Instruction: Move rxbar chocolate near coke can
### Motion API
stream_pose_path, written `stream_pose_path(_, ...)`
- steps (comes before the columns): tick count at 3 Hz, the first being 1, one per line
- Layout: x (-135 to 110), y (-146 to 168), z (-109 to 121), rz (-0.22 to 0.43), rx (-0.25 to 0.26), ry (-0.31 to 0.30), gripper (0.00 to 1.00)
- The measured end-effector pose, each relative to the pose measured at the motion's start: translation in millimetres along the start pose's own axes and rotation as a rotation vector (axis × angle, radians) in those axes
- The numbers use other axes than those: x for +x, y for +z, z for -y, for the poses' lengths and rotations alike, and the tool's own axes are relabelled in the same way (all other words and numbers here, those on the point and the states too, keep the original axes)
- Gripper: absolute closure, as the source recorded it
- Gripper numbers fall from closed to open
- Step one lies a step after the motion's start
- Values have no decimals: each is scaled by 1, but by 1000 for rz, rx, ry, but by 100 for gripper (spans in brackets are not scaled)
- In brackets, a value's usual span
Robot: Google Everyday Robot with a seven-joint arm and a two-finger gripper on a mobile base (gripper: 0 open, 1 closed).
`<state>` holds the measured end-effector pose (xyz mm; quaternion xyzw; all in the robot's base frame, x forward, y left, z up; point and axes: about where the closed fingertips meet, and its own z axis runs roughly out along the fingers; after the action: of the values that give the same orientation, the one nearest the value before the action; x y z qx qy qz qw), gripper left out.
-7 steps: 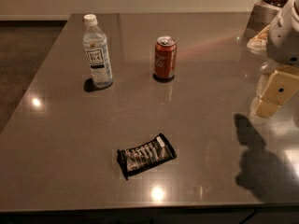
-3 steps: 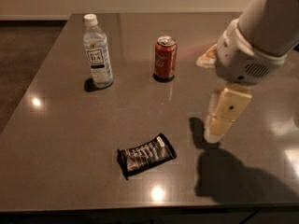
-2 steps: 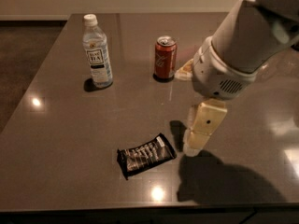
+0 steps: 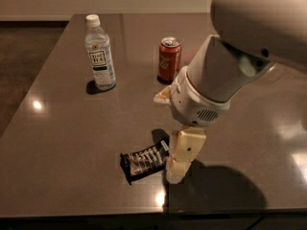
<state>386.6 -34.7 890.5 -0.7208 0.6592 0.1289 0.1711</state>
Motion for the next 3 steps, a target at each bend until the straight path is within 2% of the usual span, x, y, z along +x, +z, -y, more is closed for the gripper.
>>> stream_pose_path(2, -19, 36, -13, 18, -43, -95, 0)
stream_pose_path(3, -19, 51, -18, -3, -70, -127, 0)
